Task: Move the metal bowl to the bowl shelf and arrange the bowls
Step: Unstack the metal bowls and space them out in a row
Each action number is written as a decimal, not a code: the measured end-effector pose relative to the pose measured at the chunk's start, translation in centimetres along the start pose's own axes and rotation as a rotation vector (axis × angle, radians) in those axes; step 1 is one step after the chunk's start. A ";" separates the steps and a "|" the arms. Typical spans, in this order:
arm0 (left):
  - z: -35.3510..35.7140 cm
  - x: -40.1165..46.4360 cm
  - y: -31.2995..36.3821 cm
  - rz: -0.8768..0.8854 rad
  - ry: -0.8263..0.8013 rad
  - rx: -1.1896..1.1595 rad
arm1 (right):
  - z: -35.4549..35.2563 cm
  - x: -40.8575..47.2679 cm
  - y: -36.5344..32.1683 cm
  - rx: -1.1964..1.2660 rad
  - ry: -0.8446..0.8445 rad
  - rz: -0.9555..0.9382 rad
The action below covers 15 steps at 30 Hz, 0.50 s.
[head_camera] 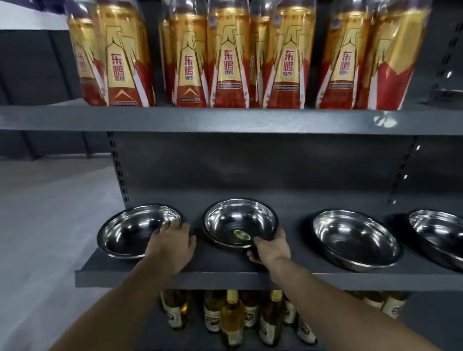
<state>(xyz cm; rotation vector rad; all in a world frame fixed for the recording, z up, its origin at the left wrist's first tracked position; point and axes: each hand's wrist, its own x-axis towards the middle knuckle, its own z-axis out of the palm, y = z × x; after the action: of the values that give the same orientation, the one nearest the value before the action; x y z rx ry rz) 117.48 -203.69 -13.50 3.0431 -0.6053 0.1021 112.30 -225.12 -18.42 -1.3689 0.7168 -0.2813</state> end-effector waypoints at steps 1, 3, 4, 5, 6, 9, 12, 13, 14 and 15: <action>0.0 0.2 -0.5 0.015 0.002 0.000 | 0.4 -0.1 -0.1 0.018 0.027 -0.003; 0.0 0.5 -1.1 0.049 0.015 -0.002 | 0.8 -0.4 -0.4 0.056 0.075 0.005; 0.0 0.7 -1.3 0.065 0.023 -0.005 | 0.8 -0.6 -0.5 0.066 0.094 0.011; -0.1 0.7 -1.3 0.079 0.029 -0.011 | 0.7 -0.9 -0.5 0.061 0.108 0.014; -0.1 0.8 -1.3 0.091 0.034 -0.020 | 0.6 -1.1 -0.4 0.046 0.117 0.011; -0.1 0.9 -0.9 0.117 0.038 -0.052 | 0.0 -1.8 0.2 -0.057 0.144 -0.016; 0.0 0.8 -0.5 0.132 0.045 -0.056 | -0.5 -2.5 0.7 -0.063 0.148 -0.034; 0.0 0.6 -0.3 0.137 0.044 -0.051 | -0.8 -2.6 0.8 -0.034 0.140 -0.026; 0.0 0.4 -0.2 0.141 0.042 -0.047 | -1.0 -2.7 0.8 -0.020 0.139 -0.020; 0.1 0.2 0.0 0.146 0.043 -0.043 | -1.3 -2.8 0.8 -0.028 0.146 -0.017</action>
<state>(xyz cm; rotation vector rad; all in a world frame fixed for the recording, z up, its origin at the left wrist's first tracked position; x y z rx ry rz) 117.72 -203.74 -13.55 2.9437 -0.8154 0.1559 109.21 -224.39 -18.44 -1.3920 0.8330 -0.3886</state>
